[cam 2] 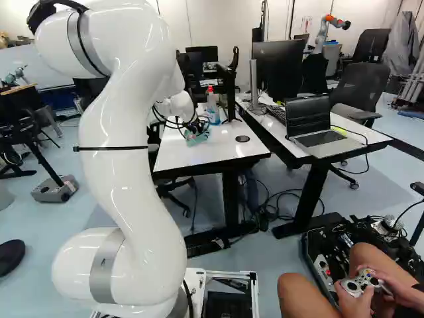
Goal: Clean the table with the green towel
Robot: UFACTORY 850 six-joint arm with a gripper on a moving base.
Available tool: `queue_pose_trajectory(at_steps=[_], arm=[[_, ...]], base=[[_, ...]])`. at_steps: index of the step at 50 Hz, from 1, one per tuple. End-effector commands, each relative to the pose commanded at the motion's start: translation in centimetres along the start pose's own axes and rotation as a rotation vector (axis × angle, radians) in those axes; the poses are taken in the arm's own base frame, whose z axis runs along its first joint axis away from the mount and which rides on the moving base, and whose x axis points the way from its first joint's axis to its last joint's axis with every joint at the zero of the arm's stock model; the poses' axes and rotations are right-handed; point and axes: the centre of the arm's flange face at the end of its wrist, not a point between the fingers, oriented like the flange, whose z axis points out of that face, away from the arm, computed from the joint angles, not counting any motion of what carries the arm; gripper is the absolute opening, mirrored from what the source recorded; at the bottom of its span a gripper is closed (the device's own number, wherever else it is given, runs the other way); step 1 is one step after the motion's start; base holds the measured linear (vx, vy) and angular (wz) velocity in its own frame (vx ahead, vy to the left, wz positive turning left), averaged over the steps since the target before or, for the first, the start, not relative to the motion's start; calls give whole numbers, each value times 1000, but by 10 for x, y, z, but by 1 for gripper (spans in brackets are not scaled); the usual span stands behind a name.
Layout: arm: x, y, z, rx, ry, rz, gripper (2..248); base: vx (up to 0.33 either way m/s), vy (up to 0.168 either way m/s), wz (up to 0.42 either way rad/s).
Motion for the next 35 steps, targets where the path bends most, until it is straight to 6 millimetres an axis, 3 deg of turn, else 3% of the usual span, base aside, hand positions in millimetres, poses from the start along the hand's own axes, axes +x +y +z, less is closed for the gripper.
queue_pose_trajectory(at_steps=[35], arm=[[0,61,0,-64,2,70,41]], base=[[0,0,0]])
